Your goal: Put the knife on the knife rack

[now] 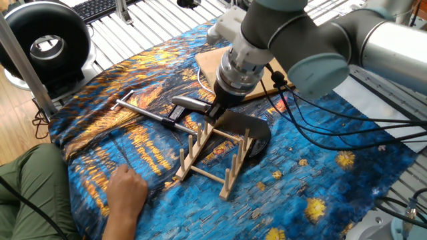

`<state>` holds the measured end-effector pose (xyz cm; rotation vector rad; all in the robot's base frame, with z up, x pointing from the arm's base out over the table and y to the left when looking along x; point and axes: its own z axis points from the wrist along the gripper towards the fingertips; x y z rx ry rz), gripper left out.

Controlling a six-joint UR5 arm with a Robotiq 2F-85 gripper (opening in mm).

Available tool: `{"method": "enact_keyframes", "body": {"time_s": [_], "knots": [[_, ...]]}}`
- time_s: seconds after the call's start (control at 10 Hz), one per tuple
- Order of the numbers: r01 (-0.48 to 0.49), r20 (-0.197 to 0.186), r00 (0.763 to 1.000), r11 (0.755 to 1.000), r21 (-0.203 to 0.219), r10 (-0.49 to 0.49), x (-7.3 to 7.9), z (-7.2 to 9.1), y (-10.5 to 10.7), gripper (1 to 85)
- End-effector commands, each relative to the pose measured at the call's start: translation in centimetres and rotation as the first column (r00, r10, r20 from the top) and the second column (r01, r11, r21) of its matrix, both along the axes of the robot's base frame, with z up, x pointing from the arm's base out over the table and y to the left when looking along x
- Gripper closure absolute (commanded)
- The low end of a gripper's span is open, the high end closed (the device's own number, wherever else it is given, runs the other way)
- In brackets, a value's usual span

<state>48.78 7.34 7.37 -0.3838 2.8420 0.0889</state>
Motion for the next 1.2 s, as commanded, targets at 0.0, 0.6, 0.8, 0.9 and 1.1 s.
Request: {"method": "enact_keyframes", "body": {"time_s": [0.0, 0.6, 0.8, 0.9, 1.1], "knots": [[0.017, -0.035, 0.999, 1.0, -0.014, -0.018, -0.8, -0.9, -0.5, 73.7], [0.012, -0.055, 0.998, 1.0, -0.026, -0.014, -1.4, -0.1, -0.5, 34.0], [0.021, -0.076, 0.997, 0.997, -0.073, -0.027, -1.9, 1.6, -1.6, 34.0], [0.021, -0.089, 0.996, 0.995, -0.098, -0.03, -1.8, 3.0, -2.1, 35.0], [0.022, -0.122, 0.992, 0.992, -0.121, -0.036, -1.6, 5.8, -2.4, 36.7]]}}
